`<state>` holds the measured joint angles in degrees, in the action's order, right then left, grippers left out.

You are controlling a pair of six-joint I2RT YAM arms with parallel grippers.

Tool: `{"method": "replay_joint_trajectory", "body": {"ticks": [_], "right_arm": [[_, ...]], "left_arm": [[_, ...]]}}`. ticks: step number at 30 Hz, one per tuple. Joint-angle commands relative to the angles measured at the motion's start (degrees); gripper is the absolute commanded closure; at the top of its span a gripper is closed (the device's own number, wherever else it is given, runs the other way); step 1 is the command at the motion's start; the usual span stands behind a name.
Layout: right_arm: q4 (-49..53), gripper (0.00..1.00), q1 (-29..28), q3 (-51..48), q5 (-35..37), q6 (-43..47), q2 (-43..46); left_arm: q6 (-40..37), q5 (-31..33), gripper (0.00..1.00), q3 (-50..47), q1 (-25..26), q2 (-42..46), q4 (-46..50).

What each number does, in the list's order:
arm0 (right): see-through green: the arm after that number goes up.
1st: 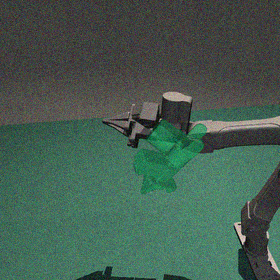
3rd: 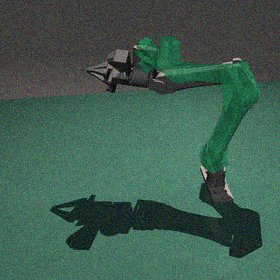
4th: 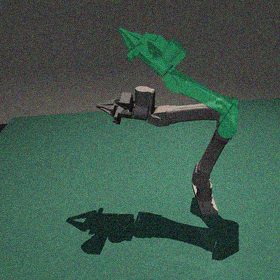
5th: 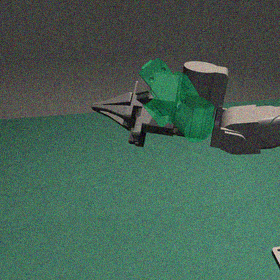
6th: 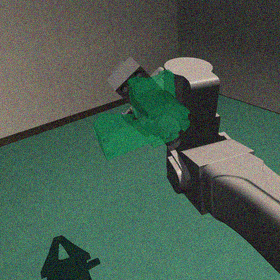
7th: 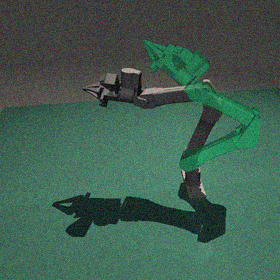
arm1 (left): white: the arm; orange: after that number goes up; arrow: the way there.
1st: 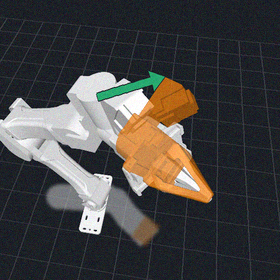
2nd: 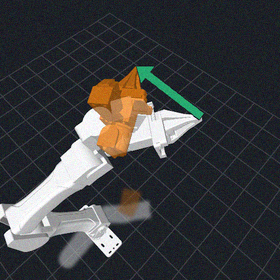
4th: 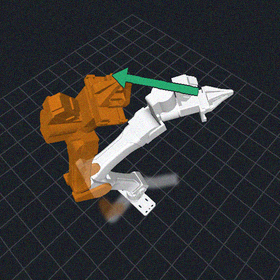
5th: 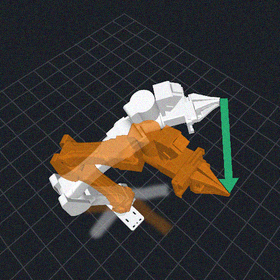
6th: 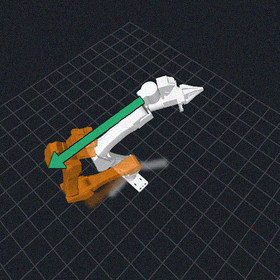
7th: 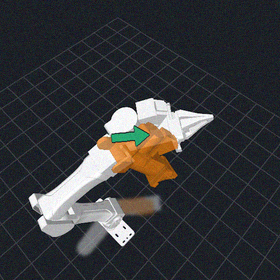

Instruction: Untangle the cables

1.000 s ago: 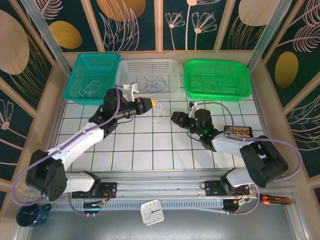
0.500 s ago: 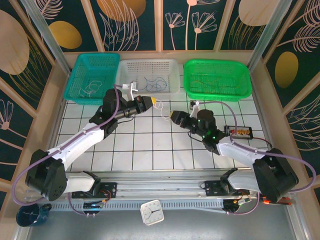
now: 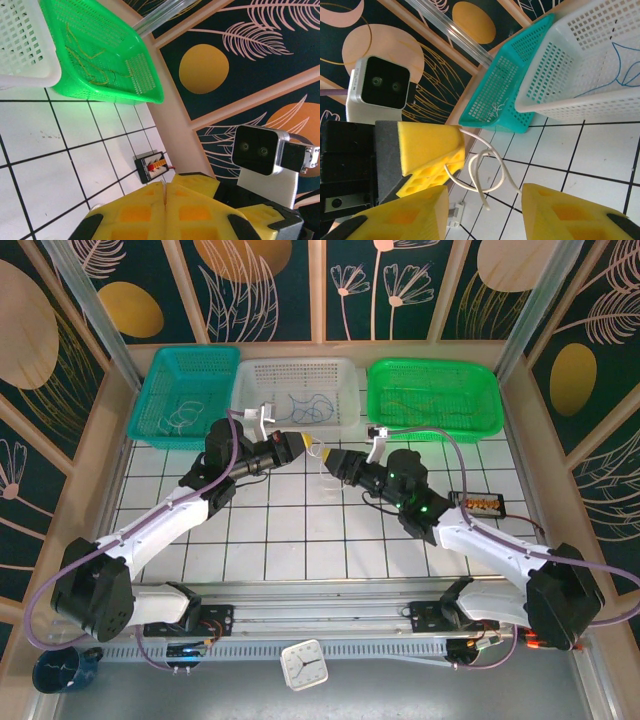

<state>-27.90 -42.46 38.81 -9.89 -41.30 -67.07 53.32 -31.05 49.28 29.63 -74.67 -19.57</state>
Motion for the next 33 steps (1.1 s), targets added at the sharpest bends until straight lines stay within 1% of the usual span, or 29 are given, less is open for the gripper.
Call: {"method": "replay_joint_trajectory", "body": {"ticks": [1,2,4,7,9,12,16,19,25,28,32,33], "right_arm": [[0.2,0.57,-0.5,2.9,1.0,1.5,-1.1],[0.2,0.57,-0.6,3.3,1.0,1.6,-1.6],[-0.2,0.61,-0.6,3.9,0.9,1.8,-2.6],[-0.7,0.72,-0.6,4.8,0.6,1.8,-4.0],[-1.0,0.82,-0.6,5.3,0.2,1.9,-4.7],[-0.9,1.0,-0.5,5.6,0.0,2.3,-4.9],[0.4,1.0,-0.6,6.2,0.4,3.9,-3.1],[0.4,1.0,-0.6,5.6,2.4,6.2,0.3],[-3.6,1.0,-0.6,3.1,6.7,9.8,6.7],[-4.1,1.0,-0.5,3.5,7.4,11.1,7.1],[-2.7,1.0,-0.4,6.0,6.3,12.2,6.2],[-2.0,1.0,-0.5,6.7,5.8,12.4,5.7]], "left_arm": [[0.8,-0.6,1.0,-0.4,-0.3,-0.3,-2.4],[0.9,-0.6,1.0,-0.5,-0.3,-0.2,-2.4],[1.0,-0.6,1.0,-0.5,-0.3,-0.2,-2.5],[0.9,-0.6,1.0,-0.6,-0.3,0.0,-2.4],[0.9,-0.5,1.0,-0.7,-0.3,0.0,-2.5],[0.9,-0.5,1.0,-0.7,-0.2,0.0,-2.5],[1.3,0.5,1.0,-1.7,-0.3,-0.1,-3.2],[1.9,1.7,1.0,-3.1,-0.3,-0.5,-3.9],[4.0,2.5,1.0,-6.0,-0.3,-1.5,-7.1],[3.8,2.3,0.93,-6.6,-0.3,-1.7,-7.7],[3.2,1.7,0.84,-7.1,-0.3,-1.8,-8.2],[3.2,1.5,0.77,-7.2,-0.3,-1.8,-8.7]]}}
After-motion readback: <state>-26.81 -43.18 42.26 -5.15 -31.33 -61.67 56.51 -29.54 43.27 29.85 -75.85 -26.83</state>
